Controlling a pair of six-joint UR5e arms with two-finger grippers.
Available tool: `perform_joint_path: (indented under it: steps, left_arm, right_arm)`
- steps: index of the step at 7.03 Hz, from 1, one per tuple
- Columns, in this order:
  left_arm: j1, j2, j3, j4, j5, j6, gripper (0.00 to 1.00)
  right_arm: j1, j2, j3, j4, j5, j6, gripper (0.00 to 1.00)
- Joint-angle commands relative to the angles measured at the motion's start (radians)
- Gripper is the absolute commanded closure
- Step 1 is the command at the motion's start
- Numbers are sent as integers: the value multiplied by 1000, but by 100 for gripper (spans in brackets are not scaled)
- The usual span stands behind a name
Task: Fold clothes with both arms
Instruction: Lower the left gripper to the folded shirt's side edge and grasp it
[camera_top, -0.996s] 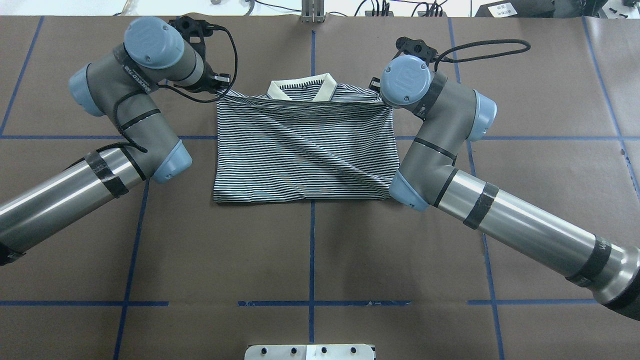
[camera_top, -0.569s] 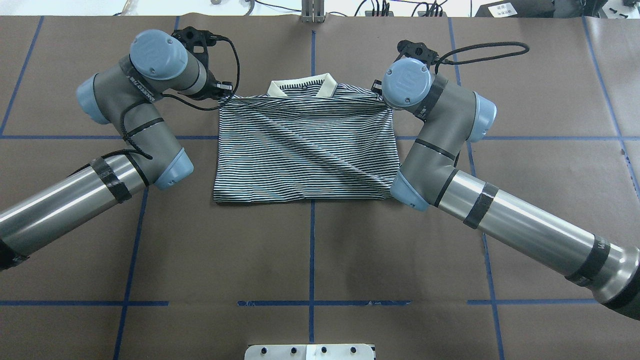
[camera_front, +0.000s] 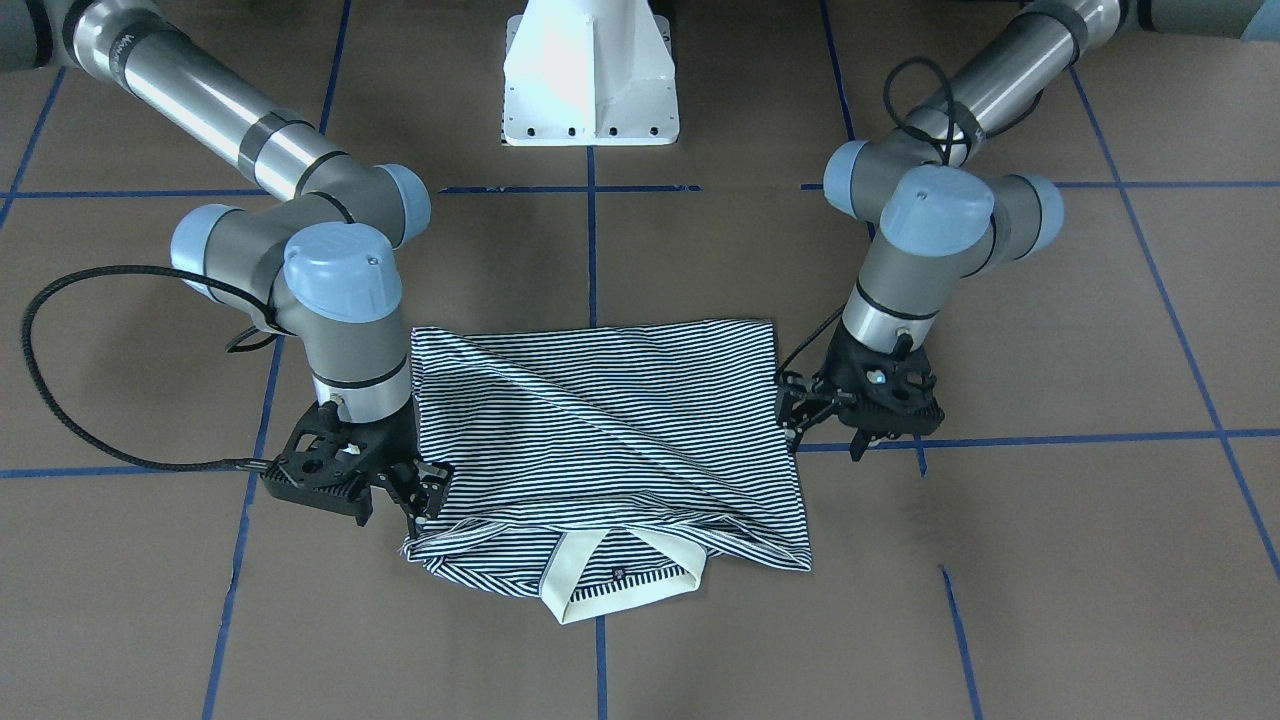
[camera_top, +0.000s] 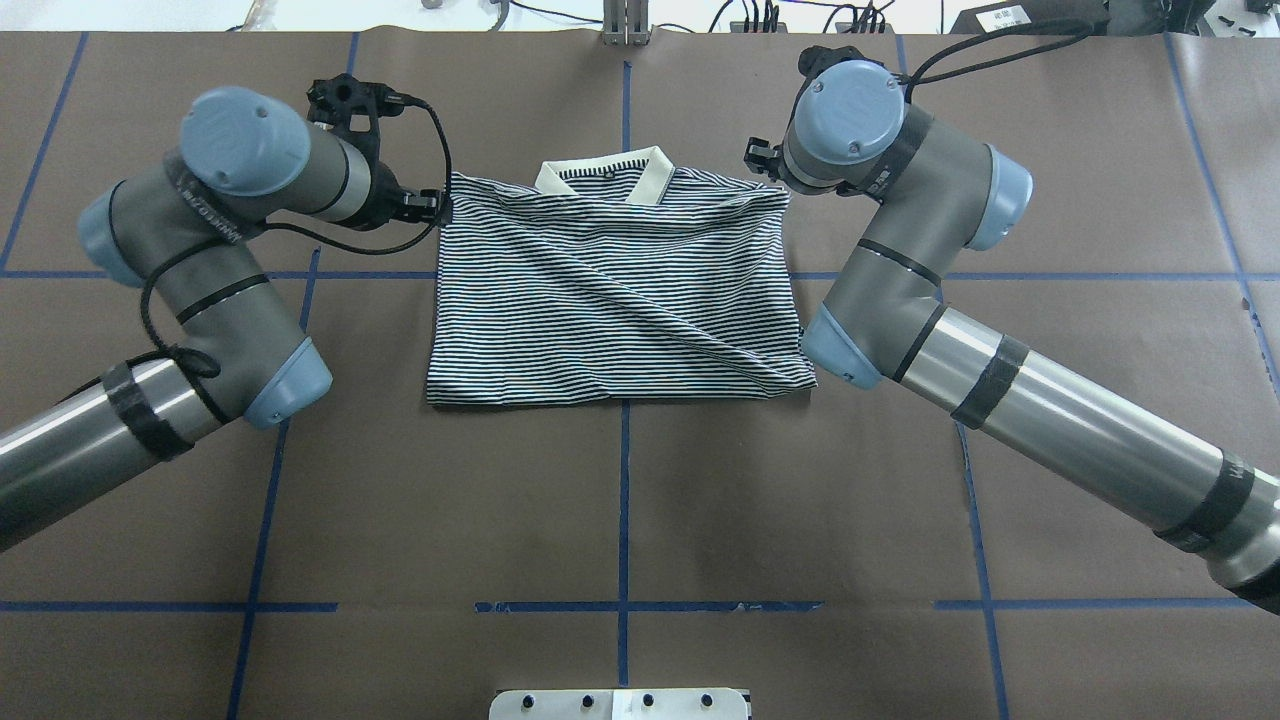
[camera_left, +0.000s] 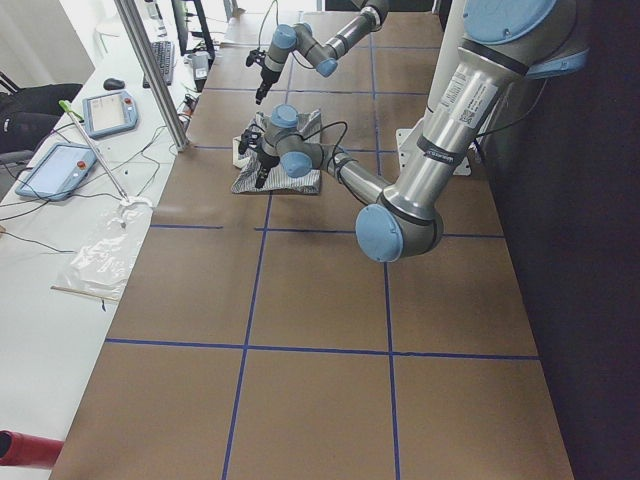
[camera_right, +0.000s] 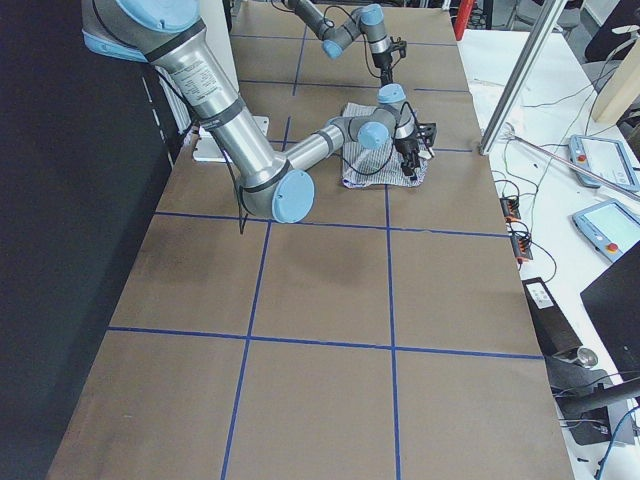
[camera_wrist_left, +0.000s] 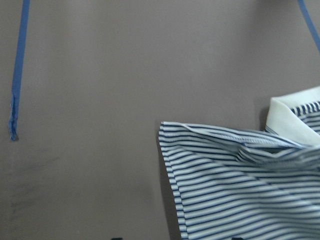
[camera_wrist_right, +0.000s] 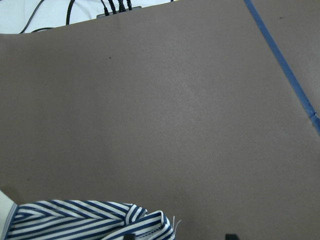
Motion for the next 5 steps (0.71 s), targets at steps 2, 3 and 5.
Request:
perform_joint_path:
  steps: [2, 3, 5]
  left_arm:
    - [163, 92, -105, -9, 60, -221, 26]
    - [191, 103, -101, -10, 73, -269, 40]
    - [193, 106, -105, -9, 73, -273, 43]
  right_arm:
    - [15, -18, 30, 8, 27, -46, 0]
    - [15, -19, 30, 8, 25, -47, 0]
    - [15, -19, 30, 8, 25, -47, 0]
